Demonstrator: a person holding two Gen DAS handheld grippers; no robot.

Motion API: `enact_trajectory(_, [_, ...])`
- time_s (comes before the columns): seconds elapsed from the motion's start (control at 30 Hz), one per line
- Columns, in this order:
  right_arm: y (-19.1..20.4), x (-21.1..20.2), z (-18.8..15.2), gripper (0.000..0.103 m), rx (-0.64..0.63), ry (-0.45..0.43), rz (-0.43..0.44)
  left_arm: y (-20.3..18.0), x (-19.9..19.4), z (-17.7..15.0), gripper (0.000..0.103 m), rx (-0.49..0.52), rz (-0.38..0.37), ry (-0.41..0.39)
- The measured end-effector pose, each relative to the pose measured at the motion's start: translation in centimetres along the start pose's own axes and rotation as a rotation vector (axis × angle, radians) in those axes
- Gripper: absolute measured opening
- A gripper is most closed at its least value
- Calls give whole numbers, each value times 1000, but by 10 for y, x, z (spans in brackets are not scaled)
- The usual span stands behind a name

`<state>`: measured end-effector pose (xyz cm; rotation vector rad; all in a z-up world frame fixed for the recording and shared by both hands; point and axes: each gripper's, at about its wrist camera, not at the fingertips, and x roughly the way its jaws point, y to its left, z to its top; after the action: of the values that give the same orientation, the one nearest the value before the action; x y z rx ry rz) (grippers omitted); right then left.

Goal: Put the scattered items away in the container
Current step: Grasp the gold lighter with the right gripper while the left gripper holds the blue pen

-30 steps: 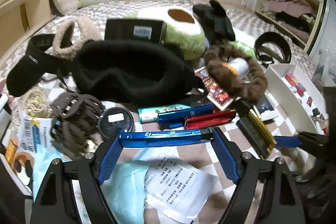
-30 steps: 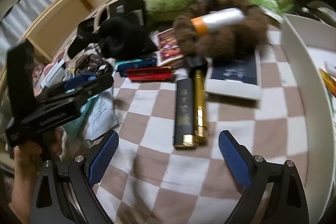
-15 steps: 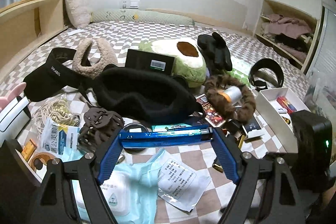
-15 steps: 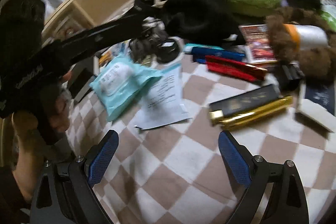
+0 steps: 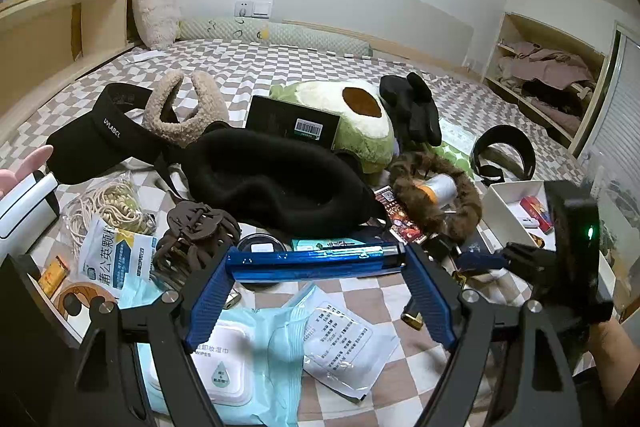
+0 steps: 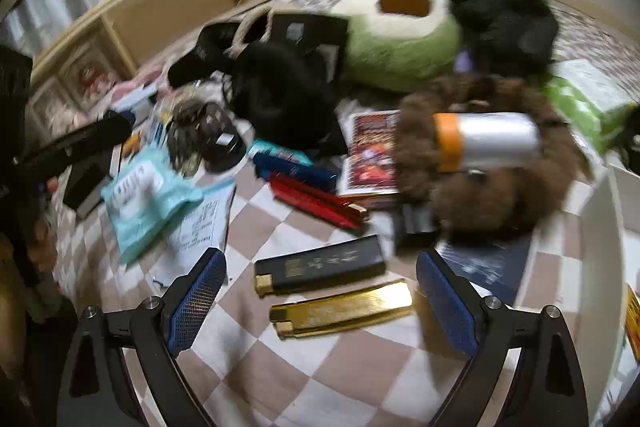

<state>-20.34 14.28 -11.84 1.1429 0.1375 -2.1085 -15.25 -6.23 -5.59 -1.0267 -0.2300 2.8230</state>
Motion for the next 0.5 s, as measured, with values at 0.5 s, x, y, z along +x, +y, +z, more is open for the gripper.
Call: enact_trajectory(0.5, [-2,19,-12,96,-92,94,-142,-7,4,-3,83,20,-14,16])
